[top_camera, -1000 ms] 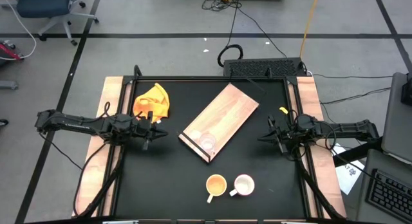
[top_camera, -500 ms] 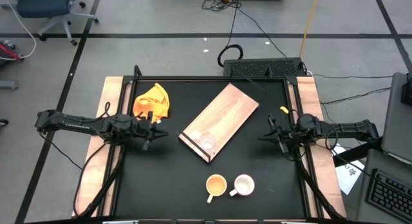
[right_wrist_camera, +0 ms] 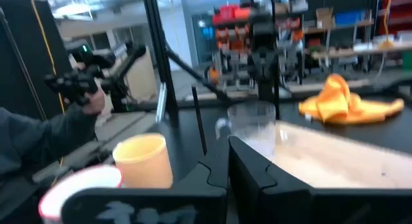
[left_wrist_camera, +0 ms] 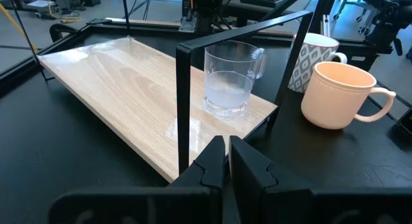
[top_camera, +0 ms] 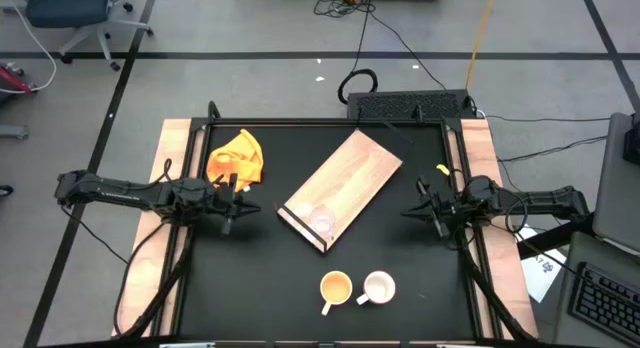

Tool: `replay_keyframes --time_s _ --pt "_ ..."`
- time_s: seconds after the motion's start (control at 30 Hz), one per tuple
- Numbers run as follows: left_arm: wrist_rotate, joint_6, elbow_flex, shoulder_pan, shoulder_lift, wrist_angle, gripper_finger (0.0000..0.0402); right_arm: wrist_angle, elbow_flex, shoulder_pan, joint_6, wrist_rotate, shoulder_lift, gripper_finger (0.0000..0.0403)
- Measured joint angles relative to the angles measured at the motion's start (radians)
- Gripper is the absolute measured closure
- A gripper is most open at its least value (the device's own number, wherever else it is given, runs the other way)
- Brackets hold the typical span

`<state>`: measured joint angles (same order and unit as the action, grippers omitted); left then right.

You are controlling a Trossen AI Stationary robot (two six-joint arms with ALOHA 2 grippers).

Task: Stack small to large cups/mugs on shelf
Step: Put the orange mug on the shelf

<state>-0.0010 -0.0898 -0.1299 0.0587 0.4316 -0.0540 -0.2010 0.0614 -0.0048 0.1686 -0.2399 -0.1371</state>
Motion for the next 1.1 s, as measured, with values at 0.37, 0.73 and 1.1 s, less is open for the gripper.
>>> replay_keyframes --time_s 0.37,0.73,1.1 --pt "0.0 -0.017 0.0 0.0 0.0 0.0 0.0376 -0.123 0.053 0.0 0.002 -0.054 -0.117 0.0403" --pt "0.0 -0.019 0.0 0.0 0.0 0.0 0.0376 -0.186 0.16 0.053 -0.033 -0.054 -0.345 0.0403" --pt "-0.001 -0.024 0.0 0.0 0.0 0.001 0.0376 -0.281 0.162 0.067 -0.02 -0.054 -0.449 0.0403"
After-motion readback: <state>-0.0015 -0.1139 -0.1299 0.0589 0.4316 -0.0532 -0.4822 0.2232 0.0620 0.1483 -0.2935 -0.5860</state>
